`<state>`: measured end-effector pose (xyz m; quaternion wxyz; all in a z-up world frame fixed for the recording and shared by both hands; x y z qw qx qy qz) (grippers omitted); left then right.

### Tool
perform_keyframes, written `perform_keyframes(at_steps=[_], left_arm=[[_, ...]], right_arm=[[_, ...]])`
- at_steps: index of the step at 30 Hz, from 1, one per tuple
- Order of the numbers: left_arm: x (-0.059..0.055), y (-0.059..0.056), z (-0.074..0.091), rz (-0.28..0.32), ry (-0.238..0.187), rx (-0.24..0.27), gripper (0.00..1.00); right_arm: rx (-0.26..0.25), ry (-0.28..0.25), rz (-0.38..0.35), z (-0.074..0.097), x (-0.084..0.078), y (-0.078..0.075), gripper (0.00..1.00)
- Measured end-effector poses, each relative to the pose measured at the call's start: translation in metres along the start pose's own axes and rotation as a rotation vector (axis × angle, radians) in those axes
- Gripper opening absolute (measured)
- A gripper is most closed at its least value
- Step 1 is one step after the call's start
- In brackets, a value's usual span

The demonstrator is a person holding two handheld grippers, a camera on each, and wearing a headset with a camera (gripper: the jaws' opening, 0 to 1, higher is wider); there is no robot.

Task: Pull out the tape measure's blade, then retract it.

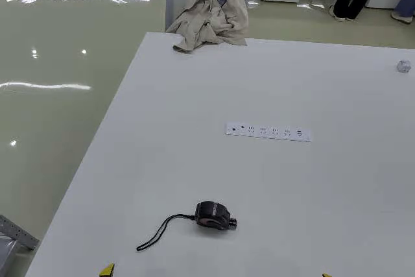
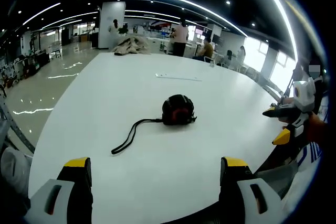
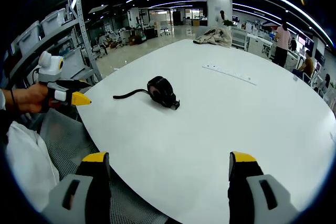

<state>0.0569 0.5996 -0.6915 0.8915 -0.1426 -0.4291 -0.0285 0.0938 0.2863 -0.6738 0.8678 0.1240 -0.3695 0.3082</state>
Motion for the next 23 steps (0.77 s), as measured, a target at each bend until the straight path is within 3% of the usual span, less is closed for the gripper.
perform_keyframes(at_steps=[15, 23], left_arm=[[-0.005, 0.005, 0.020, 0.013, 0.015, -0.004, 1.00], [-0.008, 0.007, 0.023, 0.009, 0.022, -0.011, 1.00]], right_arm=[[-0.016, 0.019, -0.021, 0.014, -0.013, -0.005, 1.00], [-0.024, 0.022, -0.025, 0.020, -0.015, -0.006, 1.00]])
Point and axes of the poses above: the centre of the closed fingertips' face, and the gripper's own axes: z roughly backward along the fingers, y roughly to its left, x roughly out of its top, the point moved 4 cm from there along z, roughly backward along the fingers, and after that the axes turned 7 degrees about -x, right-handed, at the moved point
